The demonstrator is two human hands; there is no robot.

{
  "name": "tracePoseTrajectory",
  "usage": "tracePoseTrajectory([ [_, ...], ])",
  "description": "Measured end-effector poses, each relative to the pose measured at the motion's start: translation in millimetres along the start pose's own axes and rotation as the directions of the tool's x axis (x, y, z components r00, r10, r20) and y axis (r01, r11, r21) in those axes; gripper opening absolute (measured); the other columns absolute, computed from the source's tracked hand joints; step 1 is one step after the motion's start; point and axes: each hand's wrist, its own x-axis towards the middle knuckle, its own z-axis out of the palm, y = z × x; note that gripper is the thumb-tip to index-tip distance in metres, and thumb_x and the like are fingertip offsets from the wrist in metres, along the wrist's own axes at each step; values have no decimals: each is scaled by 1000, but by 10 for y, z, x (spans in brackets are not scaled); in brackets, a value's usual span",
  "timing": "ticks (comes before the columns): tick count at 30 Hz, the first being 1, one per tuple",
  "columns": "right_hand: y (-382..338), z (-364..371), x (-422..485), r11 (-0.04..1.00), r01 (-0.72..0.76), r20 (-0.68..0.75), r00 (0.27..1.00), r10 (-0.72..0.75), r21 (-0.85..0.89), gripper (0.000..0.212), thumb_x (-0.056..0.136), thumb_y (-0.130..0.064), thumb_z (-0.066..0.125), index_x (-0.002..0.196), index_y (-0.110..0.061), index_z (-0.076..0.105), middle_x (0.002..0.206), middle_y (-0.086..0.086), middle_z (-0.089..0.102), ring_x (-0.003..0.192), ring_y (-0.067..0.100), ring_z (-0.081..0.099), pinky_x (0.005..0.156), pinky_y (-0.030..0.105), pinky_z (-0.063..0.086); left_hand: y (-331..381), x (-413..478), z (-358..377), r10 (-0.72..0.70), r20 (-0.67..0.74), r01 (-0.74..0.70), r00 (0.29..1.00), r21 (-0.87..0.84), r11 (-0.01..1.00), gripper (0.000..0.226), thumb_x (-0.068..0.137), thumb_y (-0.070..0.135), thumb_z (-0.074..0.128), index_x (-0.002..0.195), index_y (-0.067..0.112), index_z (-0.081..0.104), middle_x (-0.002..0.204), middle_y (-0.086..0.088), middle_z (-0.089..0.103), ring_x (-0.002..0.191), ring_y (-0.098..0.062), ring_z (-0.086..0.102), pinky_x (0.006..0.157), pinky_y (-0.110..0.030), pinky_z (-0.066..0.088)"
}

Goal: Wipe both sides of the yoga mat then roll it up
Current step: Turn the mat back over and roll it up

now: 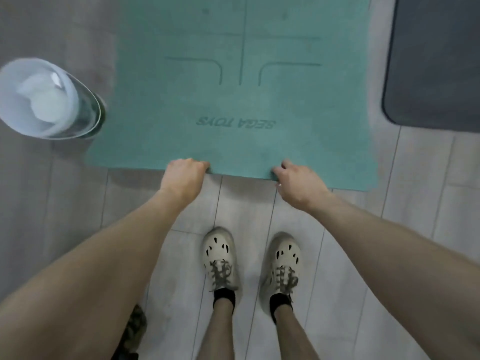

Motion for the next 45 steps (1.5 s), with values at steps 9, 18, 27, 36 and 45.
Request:
tracePoseTrajectory([
  [9,-426,-525,-730,887,-183,79,983,166,423,55,84,5,49,135,-10,37,135,10,41,110,33,52,88,43,46,162,-801,-349,-9,123,27,992,-143,989,46,91,13,53,132,30,67,115,-7,76,103,-36,71,84,-38,55],
  [18,-1271,-2262,-1790,838,56,-249,964,97,543,21,86,-17,68,107,-17,67,102,0,56,91,22,55,77,35,44,239,-2282,-2161,-202,-107,75,973,-685,725,84,90,39,72,159,46,25,136,11,55,109,-16,66,90,-44,57],
  [27,-2931,-3296,-3074,782,397,-136,915,-381,481,26,92,-2,68,109,-18,79,94,-3,67,84,16,68,83,31,54,-79,-4473,-2745,-526,-213,73,823,-879,471,64,89,28,80,146,32,53,137,7,56,115,-12,60,93,-45,56],
  [36,-4723,-2837,-4143,590,803,167,596,-786,-90,35,103,-18,49,132,-16,67,135,11,64,117,36,64,95,43,54,-542,-6786,-1473,-938,-30,428,345,-885,186,33,76,8,57,105,20,67,103,3,59,90,-26,61,73,-42,53],
  [45,-5122,-1846,-4306,628,724,239,688,-686,-284,37,98,-10,48,131,-14,62,120,6,64,103,34,68,84,45,60,-884,-7242,534,-872,249,558,421,-829,32,46,78,4,66,122,18,64,117,-1,54,99,-30,62,82,-41,54],
])
